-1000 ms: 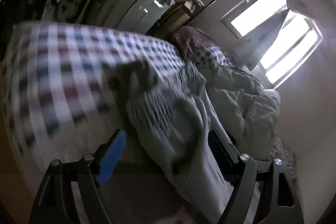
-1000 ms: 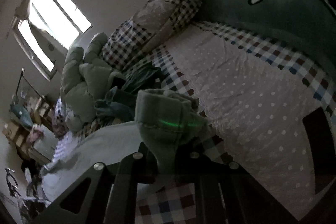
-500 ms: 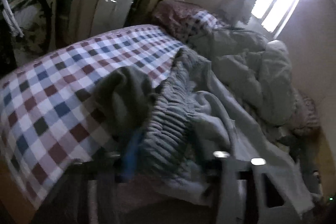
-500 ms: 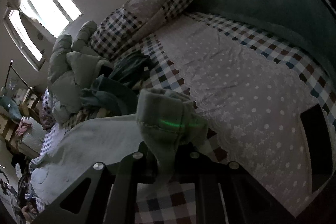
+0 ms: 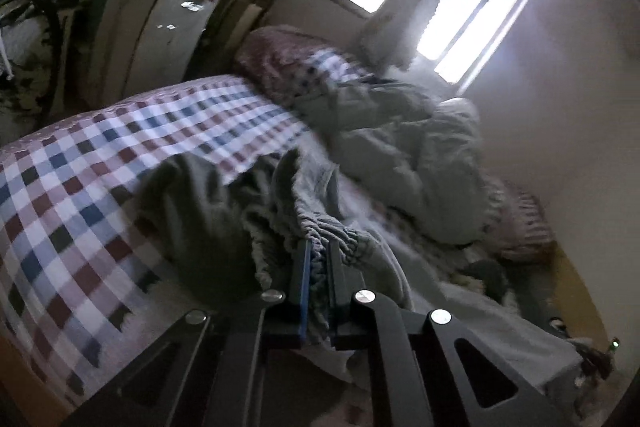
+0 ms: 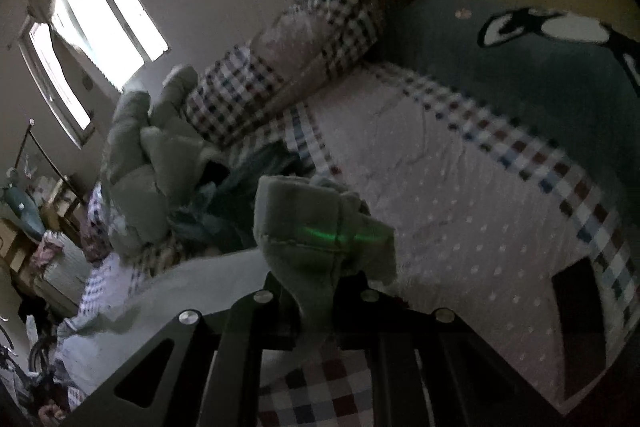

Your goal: Fold clothes

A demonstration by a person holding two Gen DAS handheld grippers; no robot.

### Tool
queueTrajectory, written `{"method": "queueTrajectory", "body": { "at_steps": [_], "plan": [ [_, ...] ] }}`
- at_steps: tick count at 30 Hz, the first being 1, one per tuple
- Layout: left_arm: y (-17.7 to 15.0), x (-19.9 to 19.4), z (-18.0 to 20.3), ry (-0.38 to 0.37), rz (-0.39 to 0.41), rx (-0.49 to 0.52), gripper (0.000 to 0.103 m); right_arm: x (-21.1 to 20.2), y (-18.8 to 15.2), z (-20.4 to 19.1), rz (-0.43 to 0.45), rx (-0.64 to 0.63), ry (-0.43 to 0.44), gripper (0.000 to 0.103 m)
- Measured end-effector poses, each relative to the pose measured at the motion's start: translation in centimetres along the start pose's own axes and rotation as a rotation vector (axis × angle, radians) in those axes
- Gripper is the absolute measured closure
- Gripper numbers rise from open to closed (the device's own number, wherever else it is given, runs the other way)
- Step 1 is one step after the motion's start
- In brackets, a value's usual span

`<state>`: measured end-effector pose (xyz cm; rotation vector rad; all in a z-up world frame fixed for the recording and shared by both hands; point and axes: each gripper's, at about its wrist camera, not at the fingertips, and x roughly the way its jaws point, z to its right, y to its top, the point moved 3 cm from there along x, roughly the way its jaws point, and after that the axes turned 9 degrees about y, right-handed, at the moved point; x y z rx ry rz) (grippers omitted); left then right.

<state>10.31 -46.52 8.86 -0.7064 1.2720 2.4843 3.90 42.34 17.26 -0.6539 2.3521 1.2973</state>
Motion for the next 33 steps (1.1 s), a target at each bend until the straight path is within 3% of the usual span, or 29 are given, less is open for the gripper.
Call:
{"method": "queueTrajectory", "body": {
  "at_steps": [5, 10, 15, 20, 21, 24, 26, 27, 28, 30, 32, 33],
  "plan": [
    [-4.5, -3.0, 1.3, -0.095, -0.005, -0.006, 0.098, -3.0, 3.5, 2.7, 0.042, 0.019, -0.054, 0.093],
    [-10.1, -3.5, -1.8, -0.143, -0.050, -0.069, 0.098, -2.3, 4.2, 8.5, -0.035, 0.018, -0.163, 0.093],
    [-13.7, -4.0, -5.0, -0.086, -0.072, -0.095, 0.099, 2.0, 1.2, 14.3, -0.160, 0.045, -0.223, 0.093],
    [-14.3, -3.7, -5.0, -0.028, -0.080, -0.115, 0.098, 4.1, -1.6, 16.6, -0.197, 0.009, -0.228, 0.087],
    [-14.3, -3.6, -4.9, -0.015, -0.083, -0.122, 0.097, 3.7, -2.1, 16.9, -0.192, 0.013, -0.233, 0.084],
    [-14.0, -3.5, -5.1, 0.008, -0.086, -0.162, 0.097, 1.6, -3.2, 16.9, -0.155, -0.010, -0.285, 0.060],
    [-14.0, -3.9, -5.8, 0.028, -0.070, -0.199, 0.097, -0.6, -3.8, 16.0, -0.112, -0.062, -0.346, 0.060],
    [-14.1, -4.0, -6.2, 0.026, -0.071, -0.226, 0.096, -1.6, -4.4, 14.6, -0.099, -0.094, -0.330, 0.058],
    [-14.3, -4.0, -6.5, 0.030, -0.080, -0.249, 0.092, -2.6, -5.0, 13.2, -0.087, -0.126, -0.308, 0.056],
    [-14.9, -4.2, -6.8, 0.022, -0.101, -0.289, 0.060, -4.7, -6.2, 10.2, -0.064, -0.192, -0.264, 0.054],
    [-15.7, -4.4, -6.3, -0.026, -0.127, -0.316, 0.036, -6.1, -7.5, 7.5, -0.049, -0.250, -0.217, 0.050],
    [-15.9, -4.3, -5.8, -0.042, -0.136, -0.317, 0.029, -6.4, -8.6, 5.3, -0.054, -0.290, -0.174, 0.050]
  ]
}}
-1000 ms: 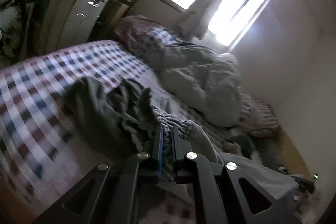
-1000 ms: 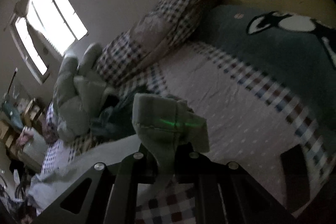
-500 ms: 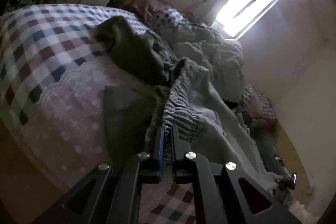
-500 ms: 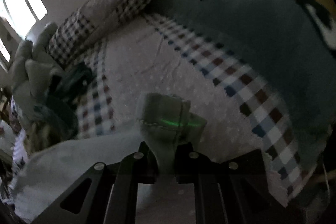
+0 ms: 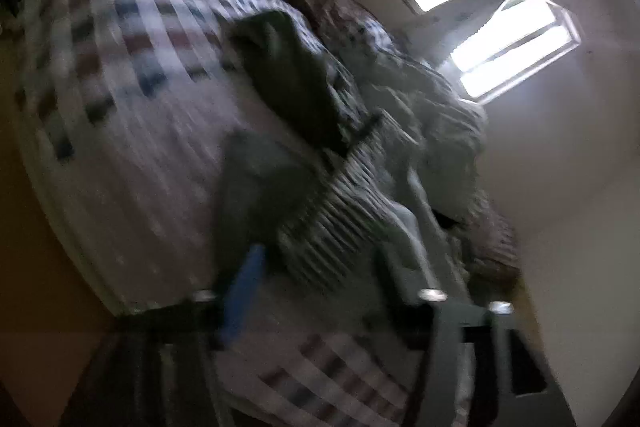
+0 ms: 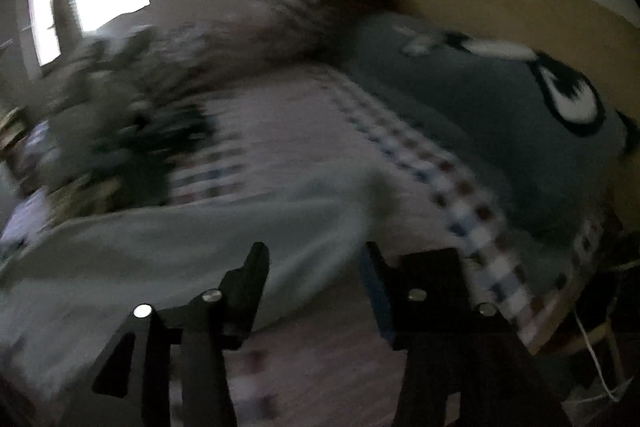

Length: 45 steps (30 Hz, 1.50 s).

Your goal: Fold clothes

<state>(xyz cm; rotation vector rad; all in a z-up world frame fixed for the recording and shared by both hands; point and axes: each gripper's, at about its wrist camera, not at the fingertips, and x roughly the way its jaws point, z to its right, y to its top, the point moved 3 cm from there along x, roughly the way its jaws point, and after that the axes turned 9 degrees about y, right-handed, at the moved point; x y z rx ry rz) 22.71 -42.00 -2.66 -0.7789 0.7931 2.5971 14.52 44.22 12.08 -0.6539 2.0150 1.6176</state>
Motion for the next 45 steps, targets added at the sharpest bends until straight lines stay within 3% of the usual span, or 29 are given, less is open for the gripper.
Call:
{"method": "queueTrajectory", "body": {
  "at_steps": [5, 11, 14, 20, 25, 31, 35, 38, 41, 45],
  "plan": [
    [-1.7, 0.8, 2.0, -0.058, -0.056, -0.012, 0.025, -0.6, -2.4, -9.8, -0.014, -0.147, 0.169, 0.050],
    [-1.5, 2.7, 2.2, -0.007, -0.073, -0.075, 0.025, 0.2, -8.3, -20.2, -0.092, -0.250, 0.407, 0.050],
    [-0.8, 1.9, 1.3, 0.055, -0.019, -0.094, 0.025, 1.1, -13.5, -25.2, -0.178, -0.380, 0.493, 0.050],
    [-0.1, 0.2, 1.1, 0.063, 0.082, -0.022, 0.025, 1.9, -22.6, -31.9, -0.304, -0.575, 0.567, 0.050],
    [0.6, 1.7, 3.6, 0.093, 0.100, 0.148, 0.025, 3.7, -26.5, -34.8, -0.321, -0.672, 0.561, 0.050],
    [0.8, 2.7, 5.4, 0.125, 0.114, 0.289, 0.026, 4.3, -25.8, -35.4, -0.226, -0.623, 0.502, 0.050],
    [1.1, 2.6, 4.8, 0.134, 0.110, 0.301, 0.045, 2.6, -24.7, -35.5, -0.104, -0.629, 0.480, 0.050],
    [1.3, 3.0, 4.3, 0.157, 0.099, 0.304, 0.062, 2.5, -24.0, -35.7, -0.071, -0.618, 0.497, 0.049],
    [1.6, 2.9, 3.8, 0.153, 0.093, 0.290, 0.074, 3.9, -25.2, -36.1, -0.140, -0.628, 0.503, 0.049],
    [1.7, 2.7, 3.7, 0.140, 0.089, 0.296, 0.074, 4.3, -26.0, -36.1, -0.185, -0.635, 0.485, 0.049]
  ]
}}
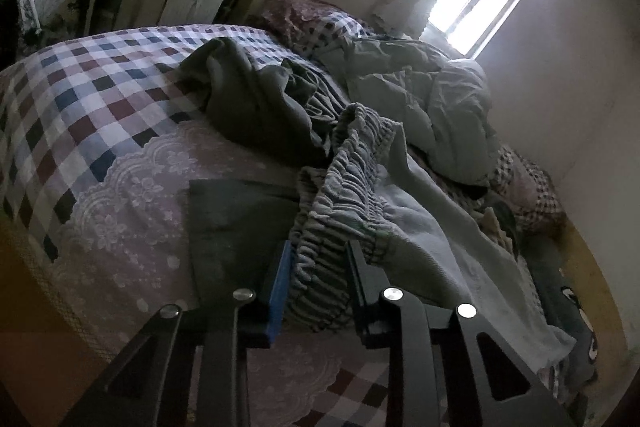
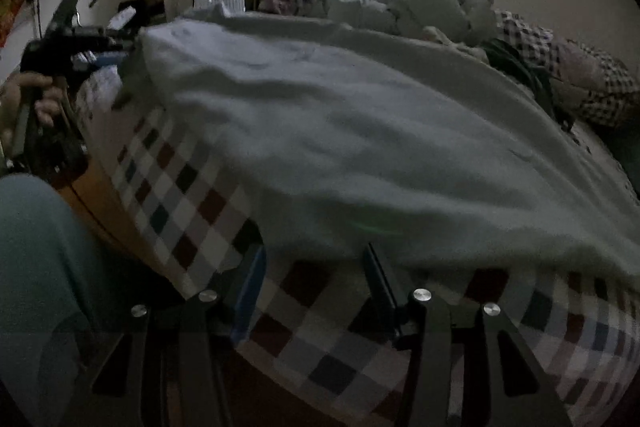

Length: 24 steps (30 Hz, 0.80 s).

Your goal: Fold clothes

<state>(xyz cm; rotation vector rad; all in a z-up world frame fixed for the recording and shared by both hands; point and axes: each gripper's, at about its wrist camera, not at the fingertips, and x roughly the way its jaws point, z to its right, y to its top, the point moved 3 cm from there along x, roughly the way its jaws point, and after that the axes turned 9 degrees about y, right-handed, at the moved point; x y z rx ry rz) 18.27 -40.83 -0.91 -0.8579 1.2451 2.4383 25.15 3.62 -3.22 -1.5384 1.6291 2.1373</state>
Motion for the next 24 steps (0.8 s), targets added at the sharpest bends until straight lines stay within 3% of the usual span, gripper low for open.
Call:
{"method": "queueTrajectory", "body": {
  "at_steps": [7, 19, 24],
  "plan": [
    [0.1, 0.0, 0.0, -0.005, -0.005, -0.001, 0.074, 0.8, -0.9, 0.0, -0.039, 0.022, -0.014, 0.049],
    [0.8, -0.8, 0.8, -0.040, -0.002, 0.032, 0.074, -0.1, 2.4, 0.9, 0.128, 0.041, -0.039, 0.047],
    [0.4, -0.9, 2.6, -0.081, -0.019, 0.097, 0.071, 1.1, 2.8, -0.8, 0.111, -0.013, -0.001, 0.046]
  ]
}}
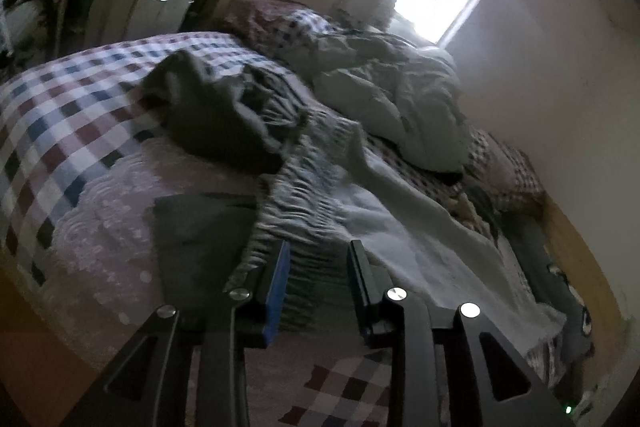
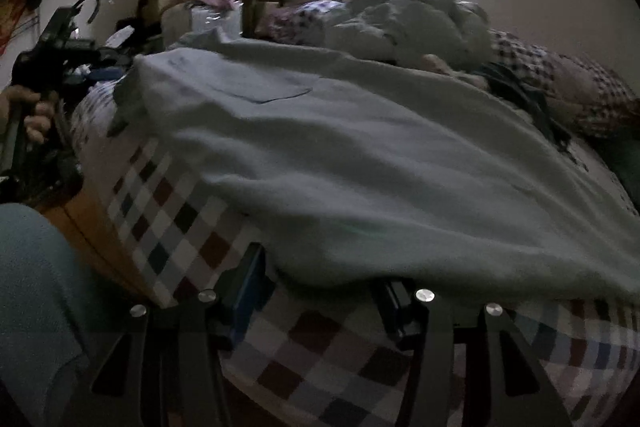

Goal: Fold clothes
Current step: 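Smooth the folded sweatpants flat with the right gripper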

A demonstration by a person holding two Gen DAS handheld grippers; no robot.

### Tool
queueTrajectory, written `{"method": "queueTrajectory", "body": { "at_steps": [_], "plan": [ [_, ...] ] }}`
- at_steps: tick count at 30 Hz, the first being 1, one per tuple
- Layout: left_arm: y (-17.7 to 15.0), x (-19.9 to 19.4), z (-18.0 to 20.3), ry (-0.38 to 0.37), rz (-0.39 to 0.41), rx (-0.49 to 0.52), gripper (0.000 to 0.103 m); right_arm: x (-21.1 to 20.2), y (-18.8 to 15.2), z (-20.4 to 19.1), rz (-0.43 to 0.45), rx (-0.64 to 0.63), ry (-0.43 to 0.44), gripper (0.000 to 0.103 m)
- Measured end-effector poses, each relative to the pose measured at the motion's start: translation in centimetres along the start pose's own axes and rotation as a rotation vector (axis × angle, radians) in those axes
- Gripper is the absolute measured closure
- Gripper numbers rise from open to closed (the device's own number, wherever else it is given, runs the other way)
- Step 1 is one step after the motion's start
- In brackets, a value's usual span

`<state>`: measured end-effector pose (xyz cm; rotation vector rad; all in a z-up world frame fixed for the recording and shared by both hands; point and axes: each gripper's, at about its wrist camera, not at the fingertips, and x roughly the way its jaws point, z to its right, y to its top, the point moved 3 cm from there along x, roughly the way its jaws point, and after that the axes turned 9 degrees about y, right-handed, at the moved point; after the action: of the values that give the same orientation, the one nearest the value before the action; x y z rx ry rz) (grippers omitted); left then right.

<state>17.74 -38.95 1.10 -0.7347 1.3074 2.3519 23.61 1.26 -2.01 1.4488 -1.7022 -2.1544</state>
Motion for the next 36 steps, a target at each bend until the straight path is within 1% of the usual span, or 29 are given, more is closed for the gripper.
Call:
{"method": "queueTrajectory", "body": {
  "at_steps": [2, 4, 5, 6, 7, 8, 9, 10, 12, 14, 16, 20, 22, 23, 24, 25, 26, 27, 28, 30, 33, 36],
  "plan": [
    [-0.2, 0.5, 0.6, -0.003, -0.018, 0.025, 0.071, 0.2, 0.2, -0.4, 0.012, 0.002, 0.010, 0.046],
    [-0.5, 1.0, 0.5, 0.007, -0.026, 0.012, 0.071, 1.0, 0.5, -0.4, 0.014, 0.011, 0.010, 0.046],
    [-0.5, 1.1, 0.4, 0.002, -0.033, -0.002, 0.071, 1.5, 0.6, -0.3, 0.010, 0.018, 0.010, 0.046],
    [-0.4, 1.1, 0.1, -0.022, -0.039, -0.018, 0.074, 2.1, 0.8, -0.2, 0.005, 0.033, 0.009, 0.047],
    [-0.3, 1.1, -0.1, -0.047, -0.046, -0.035, 0.080, 2.4, 1.0, -0.1, 0.005, 0.049, 0.012, 0.049],
    [-0.3, 1.1, -0.4, -0.071, -0.052, -0.051, 0.103, 2.5, 1.2, 0.0, 0.009, 0.065, 0.019, 0.051],
    [-0.2, 1.1, -0.7, -0.095, -0.056, -0.067, 0.103, 2.5, 1.7, 0.1, 0.008, 0.082, 0.034, 0.060],
    [0.0, 0.7, -0.9, -0.118, -0.044, -0.073, 0.103, 2.2, 2.0, 0.2, 0.007, 0.094, 0.036, 0.074],
    [0.5, -0.1, -1.5, -0.163, -0.019, -0.086, 0.103, 1.3, 2.6, 0.5, 0.020, 0.111, 0.054, 0.089],
    [1.2, -1.2, -2.9, -0.196, 0.011, -0.133, 0.103, -0.3, 3.3, 1.2, 0.052, 0.126, 0.111, 0.090],
    [1.7, -1.9, -3.8, -0.231, 0.019, -0.138, 0.103, -1.8, 4.1, 1.8, 0.079, 0.131, 0.153, 0.091],
    [1.5, -1.6, -3.9, -0.212, -0.039, -0.093, 0.102, -3.8, 5.2, 2.6, 0.106, 0.151, 0.211, 0.091],
    [1.1, -0.8, -4.0, -0.190, -0.070, -0.073, 0.098, -3.9, 5.2, 2.7, 0.103, 0.153, 0.217, 0.091],
    [0.9, -0.4, -3.8, -0.191, -0.081, -0.063, 0.090, -3.9, 5.1, 2.8, 0.100, 0.156, 0.218, 0.091],
    [0.7, 0.0, -3.7, -0.193, -0.092, -0.052, 0.073, -3.8, 5.0, 2.9, 0.097, 0.158, 0.219, 0.091],
    [0.6, 0.2, -3.4, -0.202, -0.094, -0.038, 0.064, -3.8, 4.9, 2.9, 0.094, 0.164, 0.222, 0.091],
    [0.5, 0.5, -3.2, -0.210, -0.096, -0.024, 0.050, -3.7, 4.8, 3.0, 0.091, 0.168, 0.223, 0.091],
    [0.6, 0.7, -2.9, -0.216, -0.093, -0.007, 0.044, -3.5, 4.8, 2.9, 0.086, 0.168, 0.220, 0.091],
    [0.6, 0.9, -2.6, -0.222, -0.090, 0.010, 0.041, -3.5, 4.8, 2.8, 0.084, 0.165, 0.219, 0.091],
    [0.6, 1.2, -2.0, -0.207, -0.090, 0.066, 0.038, -3.4, 4.7, 2.7, 0.078, 0.162, 0.217, 0.091],
    [0.2, 1.8, -1.2, -0.172, -0.098, 0.151, 0.037, -3.1, 4.8, 2.6, 0.071, 0.160, 0.213, 0.091],
    [-0.3, 2.1, -1.0, -0.145, -0.106, 0.202, 0.037, -2.9, 4.8, 2.7, 0.066, 0.163, 0.210, 0.091]
  ]
}}
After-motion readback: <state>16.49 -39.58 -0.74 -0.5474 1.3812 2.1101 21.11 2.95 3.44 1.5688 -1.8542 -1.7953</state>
